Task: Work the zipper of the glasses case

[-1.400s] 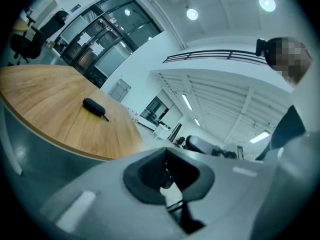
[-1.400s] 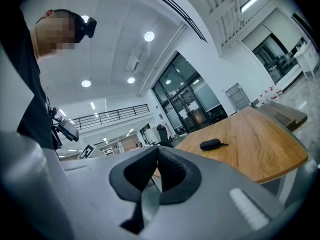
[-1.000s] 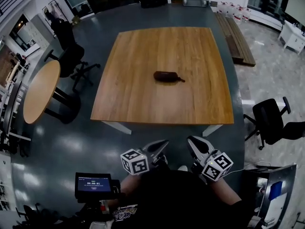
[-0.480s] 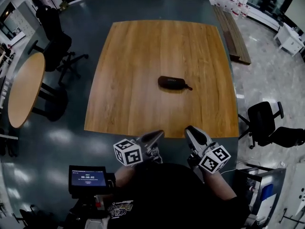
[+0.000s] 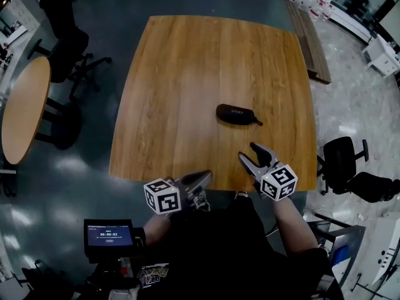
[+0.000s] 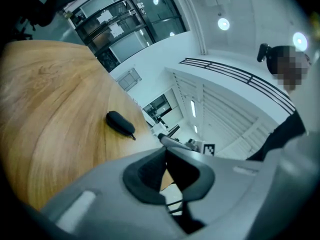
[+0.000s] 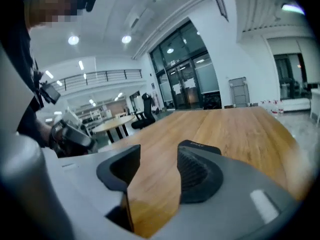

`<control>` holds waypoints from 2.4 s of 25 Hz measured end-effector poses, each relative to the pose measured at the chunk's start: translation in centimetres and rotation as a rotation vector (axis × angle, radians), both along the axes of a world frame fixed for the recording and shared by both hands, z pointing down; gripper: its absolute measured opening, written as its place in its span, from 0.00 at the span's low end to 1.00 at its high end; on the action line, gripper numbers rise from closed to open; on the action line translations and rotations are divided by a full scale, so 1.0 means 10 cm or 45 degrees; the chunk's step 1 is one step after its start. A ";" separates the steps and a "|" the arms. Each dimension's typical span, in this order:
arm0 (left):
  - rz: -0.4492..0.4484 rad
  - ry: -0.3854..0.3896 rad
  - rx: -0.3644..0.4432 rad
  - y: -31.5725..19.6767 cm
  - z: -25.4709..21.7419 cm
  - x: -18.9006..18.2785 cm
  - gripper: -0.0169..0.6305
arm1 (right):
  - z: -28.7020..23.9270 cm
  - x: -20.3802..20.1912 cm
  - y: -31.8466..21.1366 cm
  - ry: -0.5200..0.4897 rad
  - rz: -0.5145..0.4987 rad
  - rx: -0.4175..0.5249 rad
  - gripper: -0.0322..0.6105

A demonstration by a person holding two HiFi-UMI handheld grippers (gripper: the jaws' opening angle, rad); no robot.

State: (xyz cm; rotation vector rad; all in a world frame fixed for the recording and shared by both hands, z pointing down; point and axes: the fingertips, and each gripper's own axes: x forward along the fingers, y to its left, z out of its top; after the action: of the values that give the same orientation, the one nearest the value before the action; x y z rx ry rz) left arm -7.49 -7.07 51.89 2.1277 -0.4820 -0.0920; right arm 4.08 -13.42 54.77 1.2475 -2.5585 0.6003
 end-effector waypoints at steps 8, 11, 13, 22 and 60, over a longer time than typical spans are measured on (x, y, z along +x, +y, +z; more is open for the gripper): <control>-0.107 -0.037 -0.042 -0.10 0.00 0.05 0.03 | 1.04 0.35 -1.11 0.704 -0.474 -0.108 0.62; -0.212 -0.067 -0.065 -0.17 0.02 -0.11 0.03 | 1.24 0.20 -1.33 0.870 -0.690 -0.134 0.68; -0.289 -0.076 -0.092 -0.24 0.06 -0.22 0.03 | 1.36 0.09 -1.43 0.875 -0.791 -0.162 0.70; -0.400 -0.140 -0.123 -0.29 0.09 -0.13 0.03 | 1.62 -0.15 -1.34 0.923 -1.096 -0.116 0.61; -0.129 0.771 -0.117 -1.45 -1.19 0.41 0.44 | -1.45 -0.17 -0.52 0.614 -0.591 0.828 0.73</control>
State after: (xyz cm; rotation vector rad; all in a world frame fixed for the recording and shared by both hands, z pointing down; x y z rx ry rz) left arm -3.37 -21.53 39.98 1.8621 -0.2243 -0.7323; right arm 2.41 -18.59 40.25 0.7442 -2.5257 -0.5976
